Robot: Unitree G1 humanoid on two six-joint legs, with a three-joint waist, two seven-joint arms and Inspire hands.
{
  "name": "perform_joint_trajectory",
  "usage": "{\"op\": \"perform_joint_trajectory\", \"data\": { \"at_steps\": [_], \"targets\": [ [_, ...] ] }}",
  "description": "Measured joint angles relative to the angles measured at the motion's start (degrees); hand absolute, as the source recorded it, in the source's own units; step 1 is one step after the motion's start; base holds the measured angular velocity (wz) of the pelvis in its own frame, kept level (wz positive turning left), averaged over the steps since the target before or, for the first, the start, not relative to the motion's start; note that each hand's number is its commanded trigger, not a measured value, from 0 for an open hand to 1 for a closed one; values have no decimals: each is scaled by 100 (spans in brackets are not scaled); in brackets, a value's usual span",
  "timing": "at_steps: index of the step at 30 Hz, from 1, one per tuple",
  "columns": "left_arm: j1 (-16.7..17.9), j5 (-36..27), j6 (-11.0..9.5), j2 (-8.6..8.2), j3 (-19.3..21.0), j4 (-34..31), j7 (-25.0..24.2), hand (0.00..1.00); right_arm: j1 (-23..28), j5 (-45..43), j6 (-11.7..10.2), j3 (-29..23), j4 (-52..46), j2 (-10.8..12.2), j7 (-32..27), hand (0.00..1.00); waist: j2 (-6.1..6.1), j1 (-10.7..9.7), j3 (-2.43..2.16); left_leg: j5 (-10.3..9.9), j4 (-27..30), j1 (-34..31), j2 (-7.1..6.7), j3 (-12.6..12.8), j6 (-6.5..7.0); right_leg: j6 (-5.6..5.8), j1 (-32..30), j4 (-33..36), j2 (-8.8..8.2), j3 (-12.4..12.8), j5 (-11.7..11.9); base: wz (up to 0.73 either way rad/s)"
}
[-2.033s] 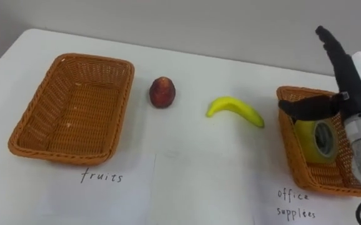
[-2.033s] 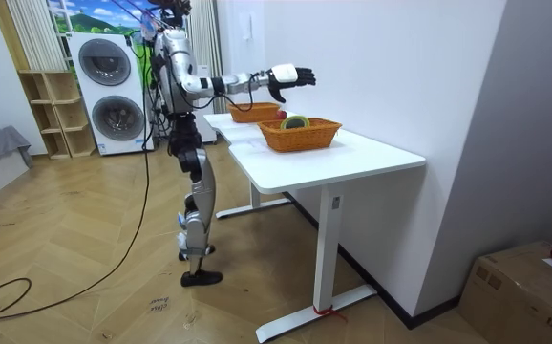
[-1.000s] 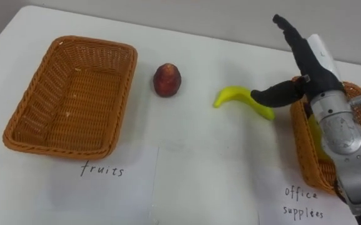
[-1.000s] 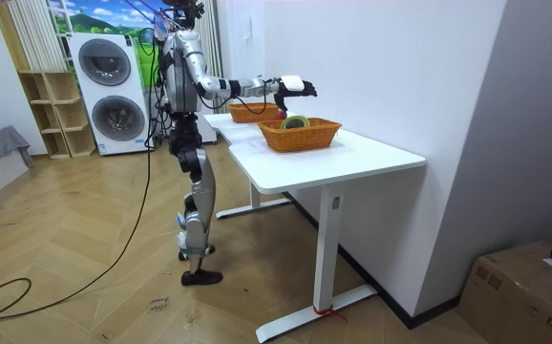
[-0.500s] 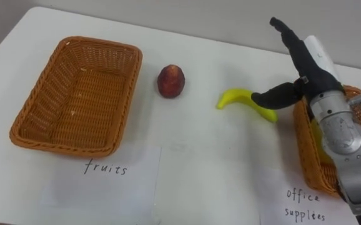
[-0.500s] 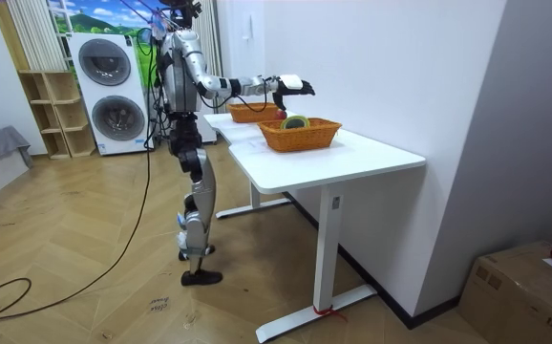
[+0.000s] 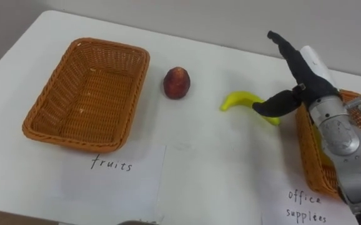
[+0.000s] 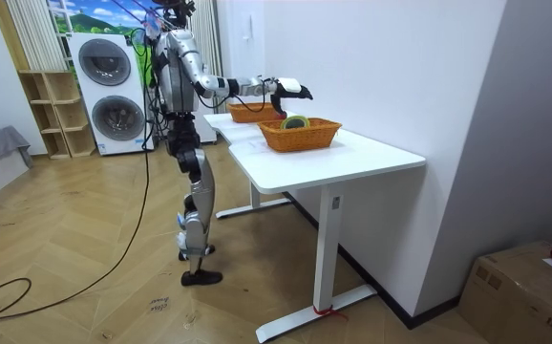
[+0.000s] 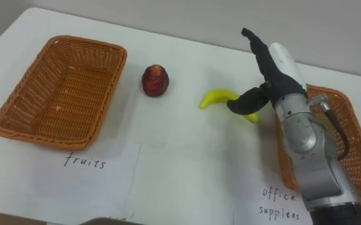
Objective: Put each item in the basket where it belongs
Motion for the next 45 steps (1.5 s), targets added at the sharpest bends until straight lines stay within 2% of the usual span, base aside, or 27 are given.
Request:
{"op": "perform_joint_trajectory", "data": {
  "at_steps": [15,27,33,35,39,45],
  "targets": [
    [4,-1,31,-1,0,-23,-71,0,-56,-132,0,6,52,-39,-5,0,57,32,-1,3,-3,-19,-5,-7,-2,0,-21,-15,9,-10,0,0],
    [21,-7,50,5,-35,-238,-3,0,-263,-322,4,415,702,-124,-16,0,53,163,-10,4,-5,-48,-17,-22,-3,0,-34,-14,8,-10,0,0],
    [22,-2,64,35,-117,-324,-28,0,-281,-779,15,479,988,-124,-16,0,-5,243,-35,4,4,-49,-21,-32,-3,0,-48,-11,8,-13,0,-1],
    [20,-1,67,47,-118,-384,-51,0,-293,-876,99,652,1107,-128,-6,0,-35,286,-47,4,3,-51,-27,-48,-3,0,-57,-11,7,-10,0,-2],
    [13,3,63,48,-120,-458,-51,0,-396,-988,126,871,1147,-128,157,0,-65,324,-37,5,1,-62,-34,-54,-2,0,-73,-11,3,-11,0,0],
    [15,4,63,48,-118,-484,-51,0,-593,-1016,130,894,1314,-129,236,0,-86,357,-21,5,-6,-56,-39,-84,-1,1,-54,-17,0,-27,-1,2]
  ]
}}
